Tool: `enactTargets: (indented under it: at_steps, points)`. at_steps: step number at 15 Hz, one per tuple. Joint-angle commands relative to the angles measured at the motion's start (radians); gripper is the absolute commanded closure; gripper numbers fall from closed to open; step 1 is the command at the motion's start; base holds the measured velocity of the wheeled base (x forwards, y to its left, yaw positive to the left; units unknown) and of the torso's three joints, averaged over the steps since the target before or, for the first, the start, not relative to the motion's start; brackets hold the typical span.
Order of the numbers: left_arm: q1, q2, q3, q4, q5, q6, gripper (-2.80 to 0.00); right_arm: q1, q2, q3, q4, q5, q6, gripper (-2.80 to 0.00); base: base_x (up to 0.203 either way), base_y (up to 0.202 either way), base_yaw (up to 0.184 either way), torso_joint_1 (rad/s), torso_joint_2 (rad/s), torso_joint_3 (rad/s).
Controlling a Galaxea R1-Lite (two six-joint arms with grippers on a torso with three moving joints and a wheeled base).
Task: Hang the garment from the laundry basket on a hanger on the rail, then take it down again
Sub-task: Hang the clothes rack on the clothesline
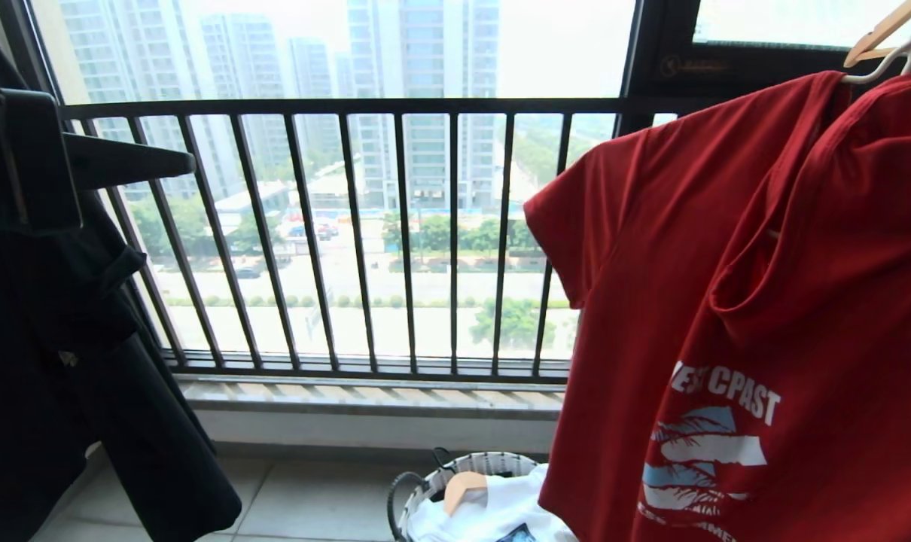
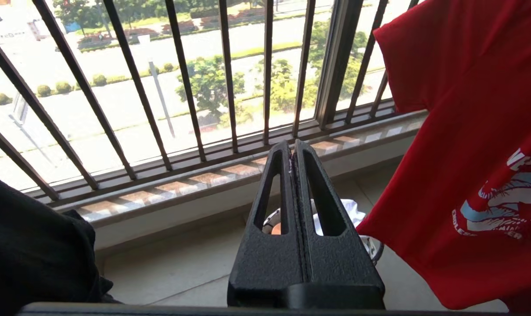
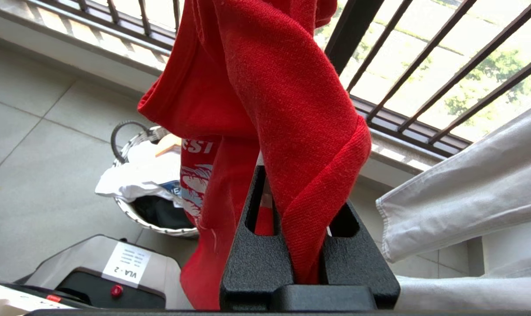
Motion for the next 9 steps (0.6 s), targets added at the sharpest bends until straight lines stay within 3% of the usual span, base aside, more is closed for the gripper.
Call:
enactTargets:
  at_steps: [1,9]
  points:
    - [0.0,-0.005,0.0,0.001,0.0,0.0,0.0,-0.001,-0.052,0.053,0.005,-0.018,0.001,0.0,0.0,0.0,0.0,0.161,-0.47,-0.306]
    - [0.0,-0.045,0.007,0.0,-0.003,0.006,0.0,-0.02,-0.093,0.113,0.005,-0.018,0.001,0.0,0.0,0.0,0.0,0.193,-0.5,-0.302]
